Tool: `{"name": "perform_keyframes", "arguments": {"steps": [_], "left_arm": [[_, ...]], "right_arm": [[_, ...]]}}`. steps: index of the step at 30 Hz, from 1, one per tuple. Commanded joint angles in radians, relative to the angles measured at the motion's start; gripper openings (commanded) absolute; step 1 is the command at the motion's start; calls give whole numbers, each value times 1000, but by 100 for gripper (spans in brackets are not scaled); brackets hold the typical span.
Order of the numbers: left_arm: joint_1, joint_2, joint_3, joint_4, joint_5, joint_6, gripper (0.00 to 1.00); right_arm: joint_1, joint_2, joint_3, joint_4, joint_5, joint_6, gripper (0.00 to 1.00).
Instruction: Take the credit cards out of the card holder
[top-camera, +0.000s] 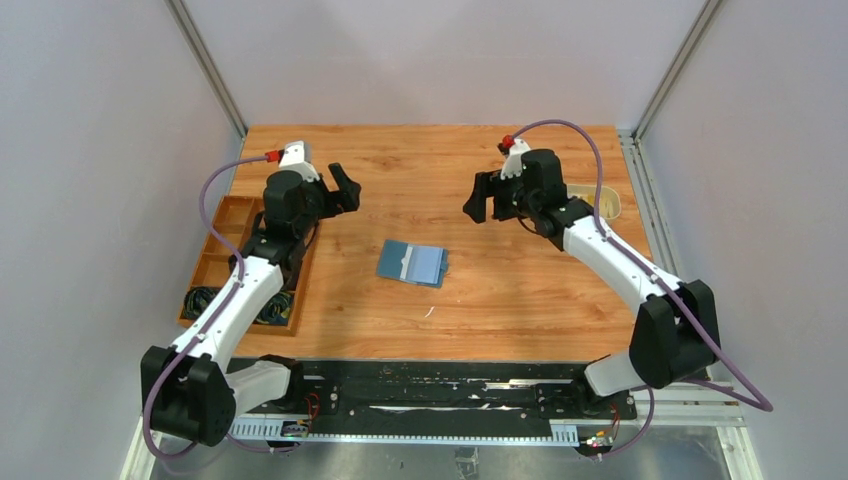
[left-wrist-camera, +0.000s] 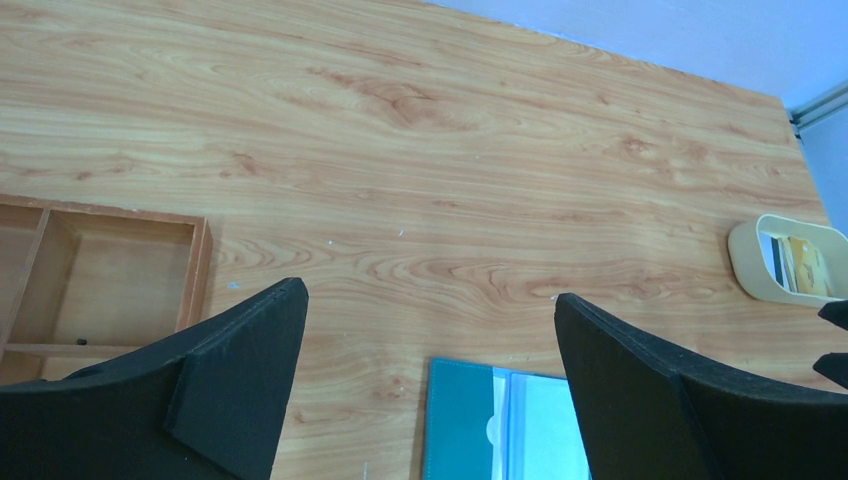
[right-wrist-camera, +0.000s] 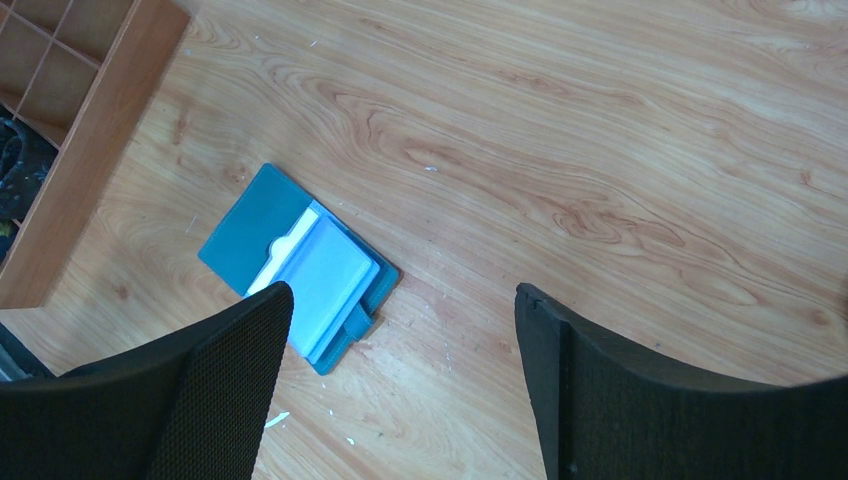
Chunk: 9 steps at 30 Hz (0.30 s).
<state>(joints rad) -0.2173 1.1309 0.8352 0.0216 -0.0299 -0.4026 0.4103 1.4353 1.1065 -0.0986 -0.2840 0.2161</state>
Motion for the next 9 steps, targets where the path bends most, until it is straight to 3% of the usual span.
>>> {"name": "perform_keyframes", "arguments": {"steps": [1,9], "left_arm": [[7,-21,-18,23,-16,12,100],[7,-27,-17,21,-32,12,100]], "right_arm": [[8,-35,-28,23,-15,-9,85],[9,-45,-54,53,-35,-15,86]]}}
